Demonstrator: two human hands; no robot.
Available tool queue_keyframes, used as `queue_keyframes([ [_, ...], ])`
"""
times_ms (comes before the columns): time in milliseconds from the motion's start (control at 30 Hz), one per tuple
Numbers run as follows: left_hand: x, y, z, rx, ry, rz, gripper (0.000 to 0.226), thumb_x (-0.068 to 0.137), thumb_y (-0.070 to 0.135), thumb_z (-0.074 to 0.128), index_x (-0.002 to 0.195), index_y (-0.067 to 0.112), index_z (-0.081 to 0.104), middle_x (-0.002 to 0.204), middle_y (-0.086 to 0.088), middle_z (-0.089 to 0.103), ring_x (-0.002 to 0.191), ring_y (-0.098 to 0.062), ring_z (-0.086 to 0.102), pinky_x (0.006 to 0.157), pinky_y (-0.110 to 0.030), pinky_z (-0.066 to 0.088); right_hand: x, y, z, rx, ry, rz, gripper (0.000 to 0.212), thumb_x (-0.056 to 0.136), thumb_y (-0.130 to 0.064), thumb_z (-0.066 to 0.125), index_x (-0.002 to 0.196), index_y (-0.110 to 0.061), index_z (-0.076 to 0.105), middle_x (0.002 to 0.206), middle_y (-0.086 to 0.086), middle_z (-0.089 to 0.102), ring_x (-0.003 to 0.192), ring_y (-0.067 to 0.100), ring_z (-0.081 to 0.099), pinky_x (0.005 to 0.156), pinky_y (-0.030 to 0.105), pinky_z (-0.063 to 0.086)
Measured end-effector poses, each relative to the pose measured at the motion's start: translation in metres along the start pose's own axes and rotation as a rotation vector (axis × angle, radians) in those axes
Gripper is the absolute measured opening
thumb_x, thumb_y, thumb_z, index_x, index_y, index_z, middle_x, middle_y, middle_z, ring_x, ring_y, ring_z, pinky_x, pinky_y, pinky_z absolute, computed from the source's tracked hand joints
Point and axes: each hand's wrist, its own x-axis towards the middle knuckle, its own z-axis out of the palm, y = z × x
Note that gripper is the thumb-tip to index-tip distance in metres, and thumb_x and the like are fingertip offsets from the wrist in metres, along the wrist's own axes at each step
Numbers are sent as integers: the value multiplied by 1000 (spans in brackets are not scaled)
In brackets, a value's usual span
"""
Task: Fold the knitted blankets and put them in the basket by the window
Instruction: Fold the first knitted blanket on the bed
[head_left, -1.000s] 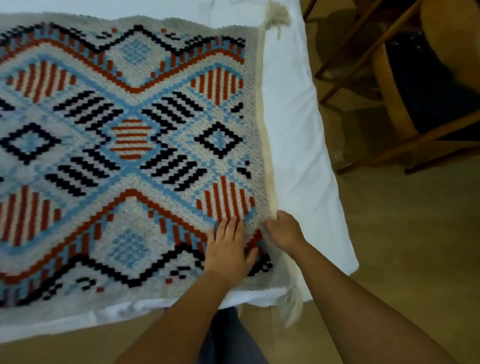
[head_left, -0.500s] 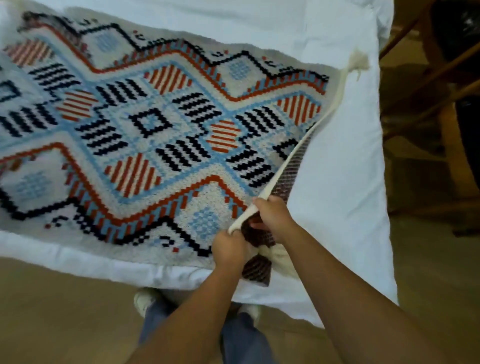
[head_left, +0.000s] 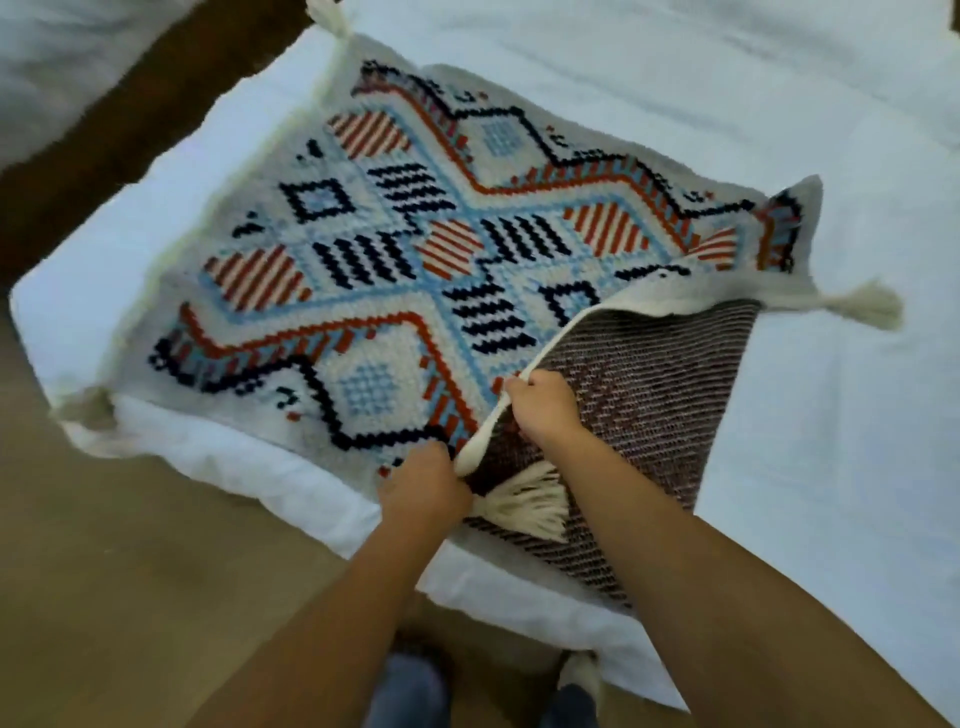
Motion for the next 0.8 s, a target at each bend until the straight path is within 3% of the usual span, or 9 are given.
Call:
queue_keyframes([
  [100,20,-50,-30,-120,52,-37,28,87,10,49,63,17,37,69,-6,53,69,-25,53,64,-37,46,19,-33,39,-53,1,-3,42,98,-23,45,59,-13,31,59,5,29,53,21,32,62,35,30],
  [233,45,-104,-63,-353,58,-190,27,87,-1,47,62,9,40,59,-5,40,52,-18,37,48,-27,30,37,-66,83,-60,-7,-1,34,98,-25,44,67,-10,39,71,14,40,70,24,41,63,36,34],
  [333,63,-134,-86,-475,75,-276,33,92,3,44,60,10,36,58,-8,36,54,-21,35,55,-30,31,52,-91,115,-55,-45,3,30,99,-26,43,73,-11,43,81,16,45,74,25,44,64,37,36],
  [433,77,-156,-114,-485,204,-276,37,96,10,39,60,11,33,61,-5,38,59,-21,40,55,-29,31,65,-123,145,-23,-44,-17,32,98,-26,45,72,-9,46,83,17,53,73,27,53,64,40,46],
  [533,91,-192,-141,-380,282,-268,28,97,14,39,69,10,42,66,-4,44,60,-18,41,51,-30,28,79,-155,179,-19,-83,-43,33,98,-26,46,68,-12,45,84,16,56,75,30,58,67,41,51],
  [667,110,-249,-168,-389,278,-335,19,93,16,45,80,7,54,69,-6,52,66,-24,50,56,-30,36,91,-199,229,-68,-169,-70,36,98,-27,45,65,-12,45,85,16,59,86,39,66,75,46,54],
  [800,123,-287,-187,-678,309,-507,25,86,12,57,64,16,44,63,-3,46,59,-18,44,53,-29,33,99,-228,275,-194,-209,-101,37,98,-29,44,65,-12,47,80,16,60,86,37,66,75,42,52],
])
